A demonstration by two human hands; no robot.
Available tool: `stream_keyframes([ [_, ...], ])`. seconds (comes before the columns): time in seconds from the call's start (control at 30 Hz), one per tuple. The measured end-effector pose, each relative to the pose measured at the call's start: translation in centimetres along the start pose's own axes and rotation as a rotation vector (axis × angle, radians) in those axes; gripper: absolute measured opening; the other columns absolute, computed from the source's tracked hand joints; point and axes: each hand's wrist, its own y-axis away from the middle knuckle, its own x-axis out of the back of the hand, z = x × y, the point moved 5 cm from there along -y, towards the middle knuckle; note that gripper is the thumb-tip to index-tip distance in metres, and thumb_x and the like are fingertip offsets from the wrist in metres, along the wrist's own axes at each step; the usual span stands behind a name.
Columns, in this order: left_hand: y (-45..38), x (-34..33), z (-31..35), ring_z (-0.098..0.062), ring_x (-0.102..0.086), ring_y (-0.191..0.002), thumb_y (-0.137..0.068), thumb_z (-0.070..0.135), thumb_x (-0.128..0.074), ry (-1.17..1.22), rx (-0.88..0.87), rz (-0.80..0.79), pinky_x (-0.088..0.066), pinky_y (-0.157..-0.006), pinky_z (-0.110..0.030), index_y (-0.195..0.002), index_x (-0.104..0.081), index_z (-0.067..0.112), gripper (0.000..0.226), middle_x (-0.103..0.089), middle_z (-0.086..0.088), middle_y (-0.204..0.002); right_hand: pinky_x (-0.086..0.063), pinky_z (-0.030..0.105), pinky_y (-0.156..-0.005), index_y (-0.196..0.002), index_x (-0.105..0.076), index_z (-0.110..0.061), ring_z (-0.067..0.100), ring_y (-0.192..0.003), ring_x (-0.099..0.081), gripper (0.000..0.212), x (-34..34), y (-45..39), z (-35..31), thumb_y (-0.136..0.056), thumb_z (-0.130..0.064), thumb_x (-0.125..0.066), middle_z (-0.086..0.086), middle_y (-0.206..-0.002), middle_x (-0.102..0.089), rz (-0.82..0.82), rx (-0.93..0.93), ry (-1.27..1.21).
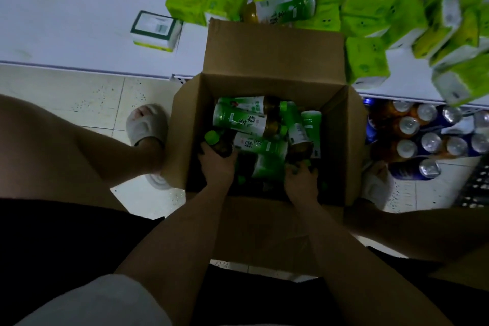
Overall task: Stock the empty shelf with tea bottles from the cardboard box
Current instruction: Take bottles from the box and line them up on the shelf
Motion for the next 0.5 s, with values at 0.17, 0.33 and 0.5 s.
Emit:
stream_keyframes([
  [0.17,2.3,-0.2,0.3,-0.019,-0.051,-0.120,-0.075,0.017,-0.079,0.049,-0.260,-0.108,-0.044,-0.097,-0.039,-0.130,-0.042,0.019,0.066,-0.056,-0.005,-0.129,-0.041,0.042,-0.103,-0.140,-0.045,-0.014,0.038,-0.139,-0.034,0.041,0.8,1.4,-0.4,-0.100,-0.022,-0.049,0.014,-0.163,-0.004,0.103,0.059,-0.062],
  [0.33,3.1,-0.4,0.9,-0.021,-0.051,-0.122,-0.075,0.012,-0.077,-0.036,-0.392,-0.183,-0.041,-0.094,-0.035,-0.126,-0.044,0.025,0.062,-0.057,-0.002,-0.130,-0.046,0.043,-0.097,-0.145,-0.027,-0.015,0.039,-0.140,-0.031,0.064,1.4,2.8,-1.1,-0.092,-0.009,-0.062,0.015,-0.162,0.003,0.235,0.059,-0.214],
  [0.5,3.4,0.1,1.1,-0.022,-0.051,-0.123,-0.071,0.011,-0.081,-0.045,-0.431,-0.197,-0.040,-0.094,-0.034,-0.123,-0.045,0.024,0.064,-0.058,-0.002,-0.128,-0.041,0.033,-0.096,-0.140,-0.026,-0.007,0.039,-0.128,-0.043,0.077,2.3,2.1,0.9,-0.081,-0.005,-0.075,0.022,-0.149,-0.026,0.356,-0.278,-0.870],
])
